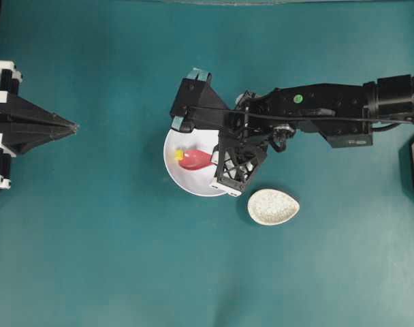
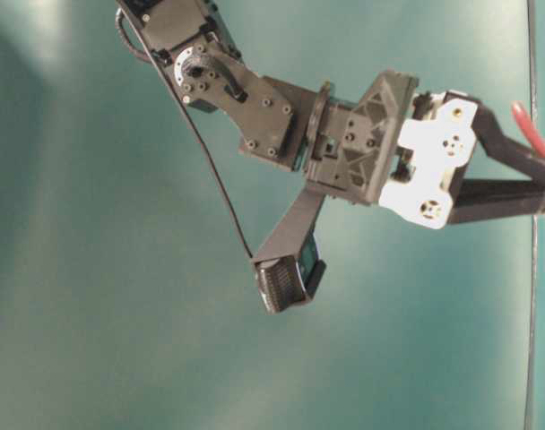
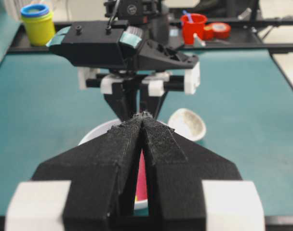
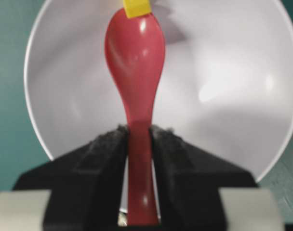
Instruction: Scoop the yellow hexagonal prism block from the bowl with a spoon using the right arm.
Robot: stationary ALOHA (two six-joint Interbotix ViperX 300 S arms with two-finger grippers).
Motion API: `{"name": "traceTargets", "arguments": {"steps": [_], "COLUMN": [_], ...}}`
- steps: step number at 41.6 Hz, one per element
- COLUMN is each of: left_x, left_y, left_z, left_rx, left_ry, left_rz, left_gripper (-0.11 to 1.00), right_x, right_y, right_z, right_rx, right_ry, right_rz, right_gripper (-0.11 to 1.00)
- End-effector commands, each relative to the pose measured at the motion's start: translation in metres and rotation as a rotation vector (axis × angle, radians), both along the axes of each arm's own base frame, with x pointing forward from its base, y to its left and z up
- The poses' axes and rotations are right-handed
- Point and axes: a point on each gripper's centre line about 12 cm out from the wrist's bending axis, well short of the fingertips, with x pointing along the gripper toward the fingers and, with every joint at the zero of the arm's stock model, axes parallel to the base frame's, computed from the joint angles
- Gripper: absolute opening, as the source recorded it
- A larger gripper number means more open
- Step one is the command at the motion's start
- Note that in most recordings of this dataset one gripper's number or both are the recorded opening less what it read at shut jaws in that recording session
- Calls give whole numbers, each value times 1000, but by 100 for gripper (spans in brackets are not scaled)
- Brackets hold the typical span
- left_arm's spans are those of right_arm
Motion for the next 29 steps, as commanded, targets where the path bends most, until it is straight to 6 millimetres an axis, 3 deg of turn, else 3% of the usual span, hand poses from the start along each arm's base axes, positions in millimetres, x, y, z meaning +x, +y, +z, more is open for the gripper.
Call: {"name": "traceTargets", "arguments": {"steps": [1,12,29], "left_x": [2,2,2], "left_y": [0,0,0], "left_z": [7,7,7], "left_rx": [3,5,5], "left_ry": [-18,-17,-17], "left_rz": [-1,-1,-2], "left_gripper": [0,0,0], "right_x": [8,14,14], "right_y": [0,-1,-2], "right_z": [21,36,36], "right_rx": [-4,-24,-30], "right_ry": [-66,-113,-117], "right_rz": [2,10,11], "right_gripper": [23,23,23]}}
